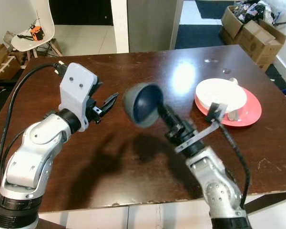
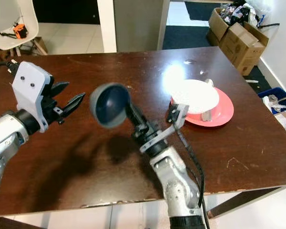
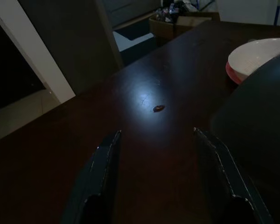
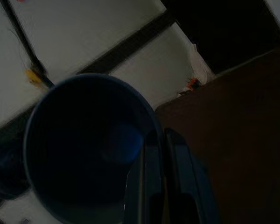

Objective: Setting the table

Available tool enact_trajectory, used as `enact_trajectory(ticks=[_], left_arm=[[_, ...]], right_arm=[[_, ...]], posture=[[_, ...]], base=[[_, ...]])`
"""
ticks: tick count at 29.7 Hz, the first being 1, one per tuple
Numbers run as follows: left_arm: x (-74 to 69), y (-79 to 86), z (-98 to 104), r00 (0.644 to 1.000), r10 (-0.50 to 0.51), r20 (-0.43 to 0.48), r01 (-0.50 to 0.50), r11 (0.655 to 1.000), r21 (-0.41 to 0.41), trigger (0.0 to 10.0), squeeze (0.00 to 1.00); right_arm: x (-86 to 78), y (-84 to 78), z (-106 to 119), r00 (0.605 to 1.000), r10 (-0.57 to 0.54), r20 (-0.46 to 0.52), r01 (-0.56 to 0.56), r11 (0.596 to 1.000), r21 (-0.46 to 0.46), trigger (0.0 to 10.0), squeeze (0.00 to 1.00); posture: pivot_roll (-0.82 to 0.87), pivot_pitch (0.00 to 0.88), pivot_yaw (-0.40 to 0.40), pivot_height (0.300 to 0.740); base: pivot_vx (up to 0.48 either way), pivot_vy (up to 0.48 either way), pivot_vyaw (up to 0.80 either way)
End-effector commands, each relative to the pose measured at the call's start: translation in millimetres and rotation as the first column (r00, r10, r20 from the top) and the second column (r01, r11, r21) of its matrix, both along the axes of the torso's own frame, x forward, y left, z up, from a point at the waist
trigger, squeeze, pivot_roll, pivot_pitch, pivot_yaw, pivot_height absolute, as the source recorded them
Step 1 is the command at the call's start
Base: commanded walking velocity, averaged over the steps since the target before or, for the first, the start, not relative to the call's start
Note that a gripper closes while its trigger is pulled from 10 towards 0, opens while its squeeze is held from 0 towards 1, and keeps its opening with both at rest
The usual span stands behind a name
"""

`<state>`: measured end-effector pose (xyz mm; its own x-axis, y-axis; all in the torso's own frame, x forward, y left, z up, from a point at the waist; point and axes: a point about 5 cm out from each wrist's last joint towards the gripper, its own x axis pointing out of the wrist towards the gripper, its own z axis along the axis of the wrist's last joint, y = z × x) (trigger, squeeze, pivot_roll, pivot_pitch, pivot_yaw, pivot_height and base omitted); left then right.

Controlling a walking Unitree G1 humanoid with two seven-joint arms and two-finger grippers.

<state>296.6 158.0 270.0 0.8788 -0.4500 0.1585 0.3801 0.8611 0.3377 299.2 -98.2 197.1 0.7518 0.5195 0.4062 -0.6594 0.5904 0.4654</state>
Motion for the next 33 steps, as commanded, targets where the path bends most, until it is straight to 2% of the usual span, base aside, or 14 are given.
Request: enact_trajectory(ticks=[1, 3, 4, 5, 8, 10, 11, 12, 17, 23, 33], left_arm=[[1.1, 4.8, -7.6, 0.999, 0.036, -0.01, -0.036, 0.999, 0.012, 10.0, 0.0], [1.6, 6.7, -8.9, 0.999, 0.051, -0.009, -0.051, 0.999, 0.004, 10.0, 0.0], [2.1, 10.2, -10.5, 0.997, 0.08, -0.004, -0.08, 0.997, -0.015, 10.0, 0.0], [2.1, 10.2, -10.5, 0.997, 0.08, -0.004, -0.08, 0.997, -0.015, 10.0, 0.0], [0.1, 15.5, -17.8, 0.993, 0.116, -0.016, -0.117, 0.993, -0.023, 10.0, 0.0], [-2.1, 16.5, -25.1, 0.992, 0.12, -0.039, -0.121, 0.992, -0.027, 10.0, 0.0], [-2.1, 16.5, -25.1, 0.992, 0.12, -0.039, -0.121, 0.992, -0.027, 10.0, 0.0], [-6.6, 15.5, -41.8, 0.987, 0.129, -0.093, -0.134, 0.99, -0.046, 10.0, 0.0], [-5.3, 15.1, -53.2, 0.978, 0.178, -0.113, -0.187, 0.98, -0.075, 10.0, 0.0], [-0.9, 14.0, -57.0, 0.97, 0.21, -0.121, -0.225, 0.966, -0.127, 10.0, 0.0], [0.4, 11.9, -62.5, 0.962, 0.24, -0.131, -0.258, 0.955, -0.144, 10.0, 0.0]], right_arm=[[-0.6, -2.1, -8.7, 0.998, -0.041, -0.037, 0.038, 0.997, -0.06, 10.0, 0.0], [2.2, -5.3, -11.5, 0.995, -0.084, -0.049, 0.081, 0.994, -0.073, 10.0, 0.0], [6.5, -12.9, -16.3, 0.982, -0.175, -0.069, 0.167, 0.98, -0.104, 10.0, 0.0], [6.5, -12.9, -16.3, 0.982, -0.175, -0.069, 0.167, 0.98, -0.104, 10.0, 0.0], [11.5, -26.2, -21.3, 0.944, -0.323, -0.069, 0.309, 0.937, -0.165, 10.0, 0.0], [12.0, -29.5, -19.6, 0.934, -0.351, -0.061, 0.338, 0.927, -0.16, 10.0, 0.0], [12.0, -29.5, -19.6, 0.934, -0.351, -0.061, 0.338, 0.927, -0.16, 10.0, 0.0], [12.9, -31.7, -14.9, 0.929, -0.368, -0.036, 0.358, 0.919, -0.164, 10.0, 0.0], [14.6, -30.2, -10.4, 0.93, -0.368, -0.004, 0.36, 0.912, -0.194, 10.0, 0.0], [17.4, -28.5, -9.1, 0.926, -0.378, 0.011, 0.372, 0.904, -0.211, 10.0, 0.0], [17.3, -24.5, -14.3, 0.925, -0.381, 0.004, 0.372, 0.9, -0.226, 10.0, 0.0]], posture=[[0.1, 0.088, 0.094, 0.74], [0.1, 0.086, 0.093, 0.74], [0.1, 0.081, 0.092, 0.74], [0.1, 0.081, 0.092, 0.74], [0.09, 0.074, 0.094, 0.74], [0.09, 0.072, 0.095, 0.74], [0.09, 0.072, 0.095, 0.74], [0.08, 0.063, 0.092, 0.74], [0.08, 0.056, 0.082, 0.74], [0.07, 0.051, 0.072, 0.74], [0.07, 0.046, 0.071, 0.74]], base=[[0.0, 0.0, 0.0], [0.0, 0.0, 0.0], [0.0, 0.0, 0.0], [0.0, 0.0, 0.0], [0.0, 0.0, 0.0], [0.0, 0.0, 0.0], [0.0, 0.0, 0.0], [0.0, 0.0, 0.0], [0.0, 0.0, 0.0], [0.0, 0.0, 0.0], [0.0, 0.0, 0.0]])
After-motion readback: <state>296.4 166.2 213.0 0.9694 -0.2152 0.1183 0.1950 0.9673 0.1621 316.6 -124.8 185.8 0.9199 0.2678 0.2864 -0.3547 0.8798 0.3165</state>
